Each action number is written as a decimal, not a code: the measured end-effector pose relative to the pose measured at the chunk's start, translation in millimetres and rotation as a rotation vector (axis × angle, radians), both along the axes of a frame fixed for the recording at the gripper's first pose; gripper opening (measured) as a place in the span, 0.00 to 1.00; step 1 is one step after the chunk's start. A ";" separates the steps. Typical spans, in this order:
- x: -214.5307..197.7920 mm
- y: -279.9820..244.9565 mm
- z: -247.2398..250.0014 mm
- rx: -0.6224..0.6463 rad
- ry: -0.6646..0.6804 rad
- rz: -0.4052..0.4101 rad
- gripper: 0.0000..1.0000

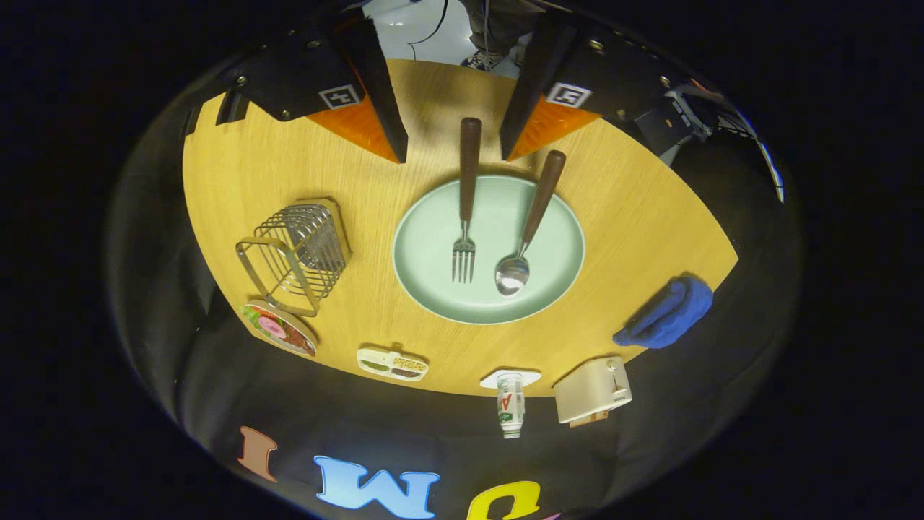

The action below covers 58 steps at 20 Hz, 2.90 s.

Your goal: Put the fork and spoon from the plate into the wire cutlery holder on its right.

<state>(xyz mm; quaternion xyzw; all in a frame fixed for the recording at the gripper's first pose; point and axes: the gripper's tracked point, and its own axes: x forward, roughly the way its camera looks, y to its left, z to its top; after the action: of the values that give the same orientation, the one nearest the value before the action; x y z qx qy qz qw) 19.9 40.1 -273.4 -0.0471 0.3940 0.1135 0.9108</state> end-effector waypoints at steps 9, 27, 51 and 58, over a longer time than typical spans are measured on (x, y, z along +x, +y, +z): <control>8.7 -5.8 -13.7 0.033 0.084 0.032 0.06; -20.8 -95.1 91.6 -0.011 0.269 0.146 0.06; -0.7 -178.1 116.7 -0.058 0.371 0.038 0.06; 15.2 -180.6 99.0 -0.081 0.443 0.033 0.06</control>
<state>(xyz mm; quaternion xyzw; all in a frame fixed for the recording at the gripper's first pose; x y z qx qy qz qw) 35.1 -140.5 -174.4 -0.0638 0.5879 0.1199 0.7974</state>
